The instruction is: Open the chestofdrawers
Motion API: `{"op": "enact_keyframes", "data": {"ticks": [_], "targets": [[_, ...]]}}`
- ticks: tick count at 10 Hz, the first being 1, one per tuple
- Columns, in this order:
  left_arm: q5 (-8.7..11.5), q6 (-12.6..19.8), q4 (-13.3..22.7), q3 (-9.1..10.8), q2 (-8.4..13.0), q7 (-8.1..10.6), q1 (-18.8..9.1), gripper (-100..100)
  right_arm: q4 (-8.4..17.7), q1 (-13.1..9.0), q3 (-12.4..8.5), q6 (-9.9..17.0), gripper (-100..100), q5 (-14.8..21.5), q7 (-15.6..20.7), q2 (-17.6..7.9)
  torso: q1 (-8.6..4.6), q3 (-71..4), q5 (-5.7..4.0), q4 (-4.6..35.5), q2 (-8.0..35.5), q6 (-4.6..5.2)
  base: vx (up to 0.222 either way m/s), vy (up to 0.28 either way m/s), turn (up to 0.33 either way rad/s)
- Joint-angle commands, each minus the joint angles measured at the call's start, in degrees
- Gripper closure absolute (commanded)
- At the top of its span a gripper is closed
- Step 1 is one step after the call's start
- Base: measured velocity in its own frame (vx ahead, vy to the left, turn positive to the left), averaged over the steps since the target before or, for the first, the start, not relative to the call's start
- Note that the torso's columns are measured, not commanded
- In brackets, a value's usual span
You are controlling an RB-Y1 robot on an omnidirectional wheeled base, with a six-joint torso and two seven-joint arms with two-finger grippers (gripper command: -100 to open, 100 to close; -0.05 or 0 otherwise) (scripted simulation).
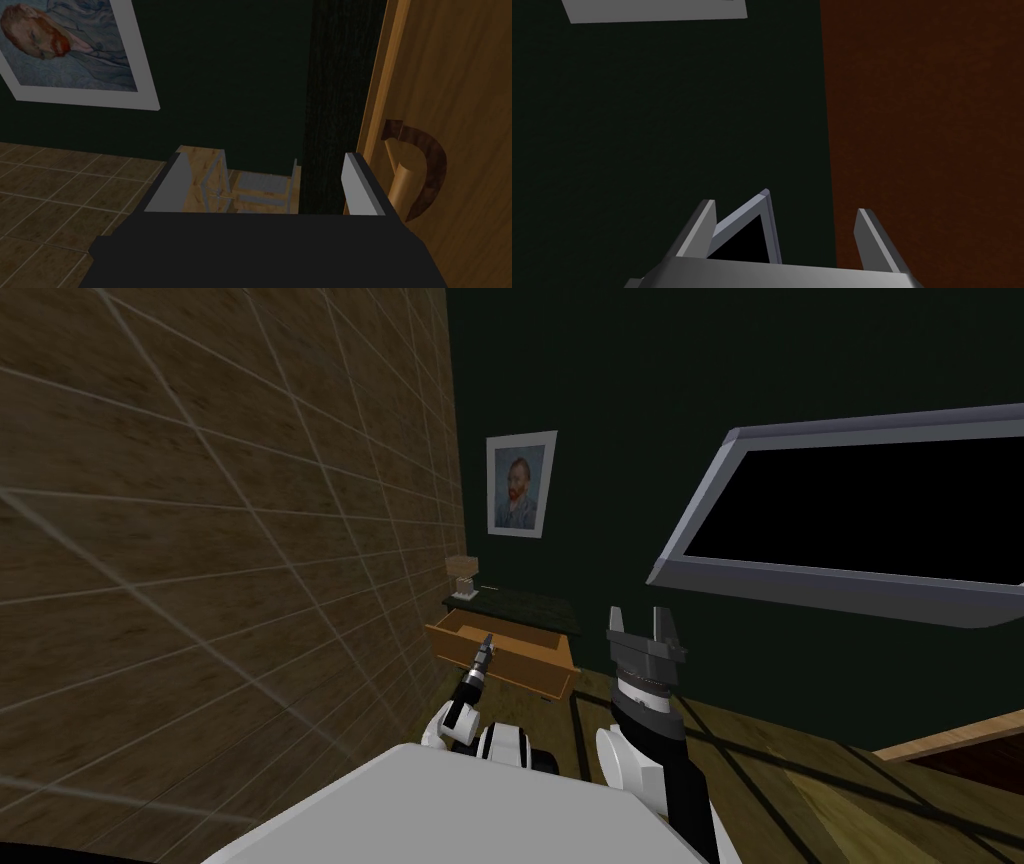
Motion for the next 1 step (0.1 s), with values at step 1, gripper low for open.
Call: {"op": "enact_keyframes", "data": {"ticks": [1], "targets": [[0.00,0.00,0.00,0.00,0.00,0.00,0.00,0,0.00,0.00,0.00,0.00,0,0.00,0.00,0.00,0.00,0.01,0.00,0.01,0.02,0.00,0.000,0.000,0.000]]}}
